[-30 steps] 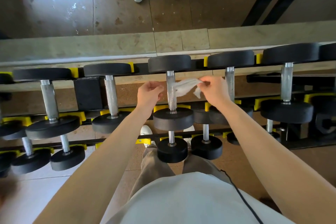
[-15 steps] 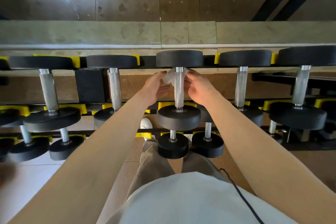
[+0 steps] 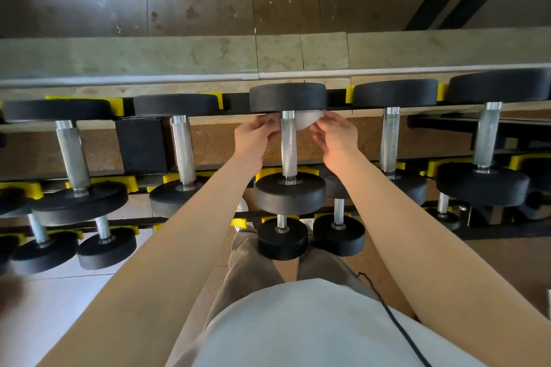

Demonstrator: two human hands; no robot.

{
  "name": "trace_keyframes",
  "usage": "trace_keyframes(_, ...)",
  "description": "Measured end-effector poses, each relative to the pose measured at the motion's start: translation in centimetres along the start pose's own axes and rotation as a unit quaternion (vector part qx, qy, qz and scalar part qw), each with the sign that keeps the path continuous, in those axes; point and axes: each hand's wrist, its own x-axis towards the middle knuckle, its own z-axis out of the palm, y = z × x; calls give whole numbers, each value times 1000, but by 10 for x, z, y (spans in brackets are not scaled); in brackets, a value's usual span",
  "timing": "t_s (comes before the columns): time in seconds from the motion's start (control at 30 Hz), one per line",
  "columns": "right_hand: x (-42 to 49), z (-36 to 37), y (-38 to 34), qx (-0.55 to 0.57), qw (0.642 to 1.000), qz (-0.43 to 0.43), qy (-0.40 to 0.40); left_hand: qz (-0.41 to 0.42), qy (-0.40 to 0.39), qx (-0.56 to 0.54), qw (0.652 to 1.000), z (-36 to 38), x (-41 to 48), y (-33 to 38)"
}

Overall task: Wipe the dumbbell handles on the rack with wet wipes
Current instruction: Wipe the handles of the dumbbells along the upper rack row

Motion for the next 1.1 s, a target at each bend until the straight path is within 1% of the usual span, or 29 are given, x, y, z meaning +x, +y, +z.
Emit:
trace_keyframes(0.07, 1, -7, 4, 15, 999, -18, 31, -15, 9, 17, 1000, 7, -2, 3)
trace_keyframes(0.1, -1, -6, 6, 18, 999, -26, 31, -14, 18, 16, 1000, 7, -3, 4)
trace_keyframes(0.23, -10, 17, 12, -48, 997, -63, -17, 50, 95, 8, 994, -8, -8, -1)
trace_keyframes(0.3, -13, 22, 10, -42, 996, -72, -30, 79, 123, 23, 989, -12, -12, -7)
trace_keyframes(0.33, -12, 19, 9, -32, 996, -74, -26, 90, 122, 38, 988, -10, -13, -10)
trace_keyframes(0.4, -9, 4, 8, -18, 997, -74, -8, 98, 87, 80, 988, -2, -13, -14)
trace_keyframes(0.5, -5, -18, 10, -28, 996, -78, 15, 80, 51, 128, 987, 6, -16, -14)
trace_keyframes(0.57, -6, -19, 16, -65, 994, -83, 3, 86, 56, 138, 985, -1, -18, -15)
trace_keyframes(0.63, -10, -12, 23, -131, 987, -79, -43, 98, 81, 137, 982, -17, -24, -17)
trace_keyframes(0.7, -12, -4, 28, -209, 970, -79, -93, 111, 105, 127, 980, -31, -28, -20)
trace_keyframes(0.77, -12, -5, 26, -266, 954, -97, -103, 108, 106, 142, 978, -37, -32, -23)
trace_keyframes(0.8, -12, -9, 23, -290, 946, -108, -93, 92, 91, 164, 978, -35, -33, -24)
trace_keyframes(0.87, -10, -26, 19, -314, 940, -113, -68, 56, 29, 231, 971, -29, -35, -24)
trace_keyframes(0.93, -7, -45, 19, -317, 941, -106, -60, 45, -31, 298, 953, -27, -36, -27)
trace_keyframes(0.97, -8, -50, 21, -333, 935, -105, -70, 42, -47, 324, 944, -29, -37, -26)
trace_keyframes(1.0, -9, -52, 24, -366, 920, -105, -93, 39, -55, 353, 933, -33, -39, -24)
trace_keyframes(1.03, -11, -50, 27, -413, 896, -108, -125, 36, -60, 384, 921, -39, -41, -22)
trace_keyframes(1.1, -16, -39, 37, -499, 838, -117, -184, 27, -66, 440, 895, -55, -45, -17)
